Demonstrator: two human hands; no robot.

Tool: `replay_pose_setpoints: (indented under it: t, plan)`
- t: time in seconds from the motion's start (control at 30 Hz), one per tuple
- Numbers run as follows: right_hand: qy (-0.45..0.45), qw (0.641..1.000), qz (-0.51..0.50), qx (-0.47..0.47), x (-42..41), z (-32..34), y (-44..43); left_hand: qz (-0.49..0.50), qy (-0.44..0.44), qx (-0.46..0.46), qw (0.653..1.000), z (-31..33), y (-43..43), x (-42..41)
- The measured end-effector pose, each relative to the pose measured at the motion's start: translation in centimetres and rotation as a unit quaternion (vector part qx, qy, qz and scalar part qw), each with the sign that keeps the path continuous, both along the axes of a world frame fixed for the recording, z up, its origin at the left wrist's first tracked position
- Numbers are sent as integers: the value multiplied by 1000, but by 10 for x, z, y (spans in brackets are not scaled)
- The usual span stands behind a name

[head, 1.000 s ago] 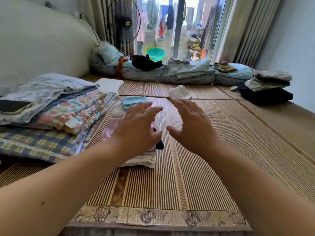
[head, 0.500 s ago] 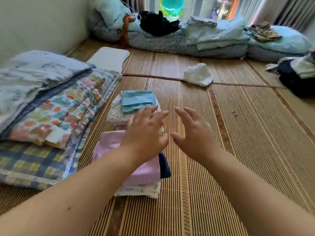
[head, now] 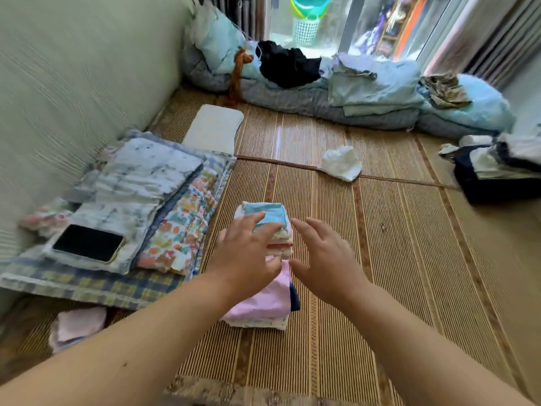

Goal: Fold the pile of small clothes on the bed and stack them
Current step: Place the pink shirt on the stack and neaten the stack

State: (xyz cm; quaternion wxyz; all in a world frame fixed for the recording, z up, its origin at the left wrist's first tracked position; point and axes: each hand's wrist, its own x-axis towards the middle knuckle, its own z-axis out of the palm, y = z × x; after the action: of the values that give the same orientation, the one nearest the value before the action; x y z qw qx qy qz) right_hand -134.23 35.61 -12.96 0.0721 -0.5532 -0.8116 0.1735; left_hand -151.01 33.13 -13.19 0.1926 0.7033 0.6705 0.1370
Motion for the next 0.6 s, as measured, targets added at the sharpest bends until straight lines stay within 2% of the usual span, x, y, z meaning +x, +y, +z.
replay_pose_setpoints:
  t: [0.23,0.37,0.5,0.6]
  plan:
    - [19,998,-43,-30,-6,-6,6,-4,-62,-54,997,-2,17,12]
    - [36,992,-66,-97,3,-37,15,22,-42,-105,993,-29,21,10]
    - [95,973,-95,-188,11,-81,31,103,-56,-165,979,-78,26,1]
    - [123,951,-128,-255,14,-125,41,215,-127,-226,942,-131,21,-6]
